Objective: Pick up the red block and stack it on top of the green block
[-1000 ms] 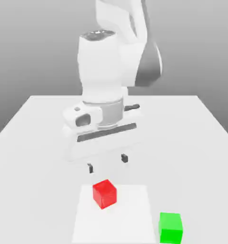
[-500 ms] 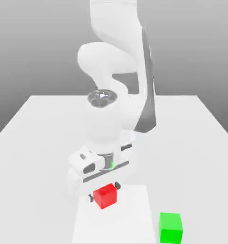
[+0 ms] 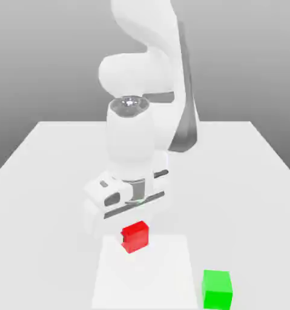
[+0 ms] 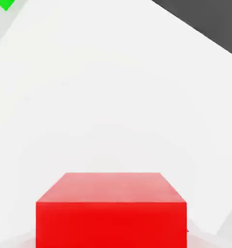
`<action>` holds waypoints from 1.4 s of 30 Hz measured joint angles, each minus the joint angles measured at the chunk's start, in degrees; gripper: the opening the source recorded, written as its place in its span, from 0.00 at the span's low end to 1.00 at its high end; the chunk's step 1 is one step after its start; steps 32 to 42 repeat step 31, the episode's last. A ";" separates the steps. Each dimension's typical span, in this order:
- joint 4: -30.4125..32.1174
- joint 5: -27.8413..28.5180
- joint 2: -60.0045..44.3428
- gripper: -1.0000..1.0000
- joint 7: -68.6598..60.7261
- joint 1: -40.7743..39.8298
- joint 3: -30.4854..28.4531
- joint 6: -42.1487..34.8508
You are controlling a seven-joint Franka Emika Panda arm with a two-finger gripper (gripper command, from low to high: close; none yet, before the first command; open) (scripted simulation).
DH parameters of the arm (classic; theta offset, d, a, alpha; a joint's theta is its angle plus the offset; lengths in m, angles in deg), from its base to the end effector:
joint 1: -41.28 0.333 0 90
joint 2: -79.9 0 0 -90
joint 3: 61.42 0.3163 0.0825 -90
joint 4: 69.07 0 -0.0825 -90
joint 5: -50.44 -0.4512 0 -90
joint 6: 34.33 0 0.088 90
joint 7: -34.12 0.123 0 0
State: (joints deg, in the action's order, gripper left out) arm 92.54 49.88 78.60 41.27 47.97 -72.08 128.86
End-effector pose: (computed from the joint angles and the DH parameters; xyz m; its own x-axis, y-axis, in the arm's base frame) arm 0.3888 -0.0283 0.1179 0.9794 -0.2020 0.0054 -0.2020 -0.9794 0.0007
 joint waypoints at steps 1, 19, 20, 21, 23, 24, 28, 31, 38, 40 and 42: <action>0.25 0.62 1.11 0.00 0.49 -0.42 0.26 -0.94; -18.55 1.00 -5.07 0.00 -29.91 9.12 8.77 -13.89; -19.73 0.80 -5.62 0.00 -31.97 9.55 9.48 -14.52; -20.67 0.66 -6.46 0.00 -33.56 9.82 10.08 -14.59; -21.52 0.58 -9.47 0.00 -34.75 9.95 10.61 -12.34; -21.72 0.56 -11.28 0.00 -34.93 10.04 10.64 -10.73; -21.94 0.57 -14.98 1.00 -35.06 10.00 10.69 -7.31; -21.94 0.57 -14.98 1.00 -35.06 10.00 10.69 -7.31; -21.94 0.57 -14.98 1.00 -35.06 10.00 10.69 -7.31; -21.94 0.57 -14.98 1.00 -35.06 10.00 10.69 -7.31; -21.94 0.57 -14.98 1.00 -35.06 10.00 10.69 -7.31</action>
